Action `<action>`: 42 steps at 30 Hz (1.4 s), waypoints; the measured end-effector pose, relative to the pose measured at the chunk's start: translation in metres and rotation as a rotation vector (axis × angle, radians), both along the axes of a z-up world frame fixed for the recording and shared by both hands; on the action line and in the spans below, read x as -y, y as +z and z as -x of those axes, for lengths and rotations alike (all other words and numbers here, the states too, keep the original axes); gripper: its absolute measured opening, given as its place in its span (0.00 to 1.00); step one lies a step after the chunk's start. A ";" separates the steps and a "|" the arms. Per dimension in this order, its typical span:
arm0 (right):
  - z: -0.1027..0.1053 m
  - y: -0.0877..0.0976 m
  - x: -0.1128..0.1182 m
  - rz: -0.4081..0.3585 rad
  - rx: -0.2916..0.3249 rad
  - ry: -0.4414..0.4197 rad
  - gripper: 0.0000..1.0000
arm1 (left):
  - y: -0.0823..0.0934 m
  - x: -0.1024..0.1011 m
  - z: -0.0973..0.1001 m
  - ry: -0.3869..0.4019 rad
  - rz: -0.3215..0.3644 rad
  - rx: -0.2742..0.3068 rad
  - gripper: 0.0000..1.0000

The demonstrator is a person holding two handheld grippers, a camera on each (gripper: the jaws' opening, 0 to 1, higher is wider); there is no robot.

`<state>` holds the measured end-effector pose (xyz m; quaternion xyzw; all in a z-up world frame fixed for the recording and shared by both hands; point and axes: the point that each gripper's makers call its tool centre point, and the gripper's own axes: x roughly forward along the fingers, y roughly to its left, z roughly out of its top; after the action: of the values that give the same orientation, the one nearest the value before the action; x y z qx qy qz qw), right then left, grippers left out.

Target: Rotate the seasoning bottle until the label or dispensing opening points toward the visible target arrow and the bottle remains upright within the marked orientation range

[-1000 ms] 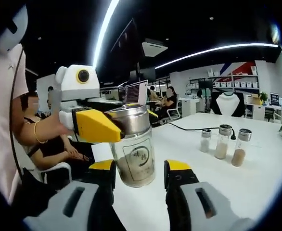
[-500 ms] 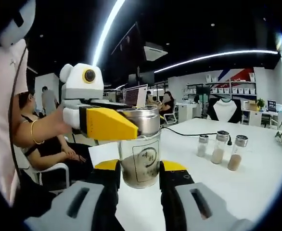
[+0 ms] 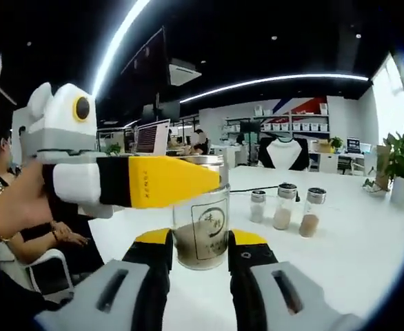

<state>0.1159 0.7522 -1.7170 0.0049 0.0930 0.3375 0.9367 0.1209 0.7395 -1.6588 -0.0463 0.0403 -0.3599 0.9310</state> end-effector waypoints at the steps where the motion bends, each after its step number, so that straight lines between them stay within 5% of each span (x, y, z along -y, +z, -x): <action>1: -0.001 0.000 0.000 -0.016 -0.004 -0.013 0.28 | 0.000 0.000 -0.002 0.025 -0.005 0.000 0.33; 8: -0.006 0.005 0.007 -0.002 0.049 -0.099 0.28 | 0.006 0.008 -0.005 0.084 -0.028 0.060 0.33; 13: -0.007 0.002 0.010 0.000 0.033 -0.101 0.28 | 0.003 0.007 -0.008 0.116 -0.020 0.035 0.33; 18: -0.001 -0.008 0.011 -0.075 -0.032 -0.013 0.29 | -0.008 0.013 -0.004 0.008 -0.097 0.029 0.32; 22: 0.002 -0.007 0.014 -0.035 0.012 0.019 0.28 | -0.010 0.017 0.000 -0.106 -0.116 0.031 0.32; 33: 0.012 -0.001 0.007 -0.066 -0.009 0.155 0.29 | -0.005 0.009 0.008 -0.253 -0.055 -0.008 0.32; 38: 0.012 -0.001 0.008 -0.065 -0.017 0.164 0.42 | 0.002 0.011 0.017 -0.335 -0.033 0.001 0.32; 42: 0.018 0.006 0.006 -0.075 -0.012 0.223 0.41 | 0.003 0.013 0.024 -0.393 0.000 -0.031 0.32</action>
<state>0.0984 0.7464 -1.7111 0.0314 0.0861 0.4428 0.8919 0.0974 0.7265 -1.6559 -0.0428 0.0628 -0.5339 0.8421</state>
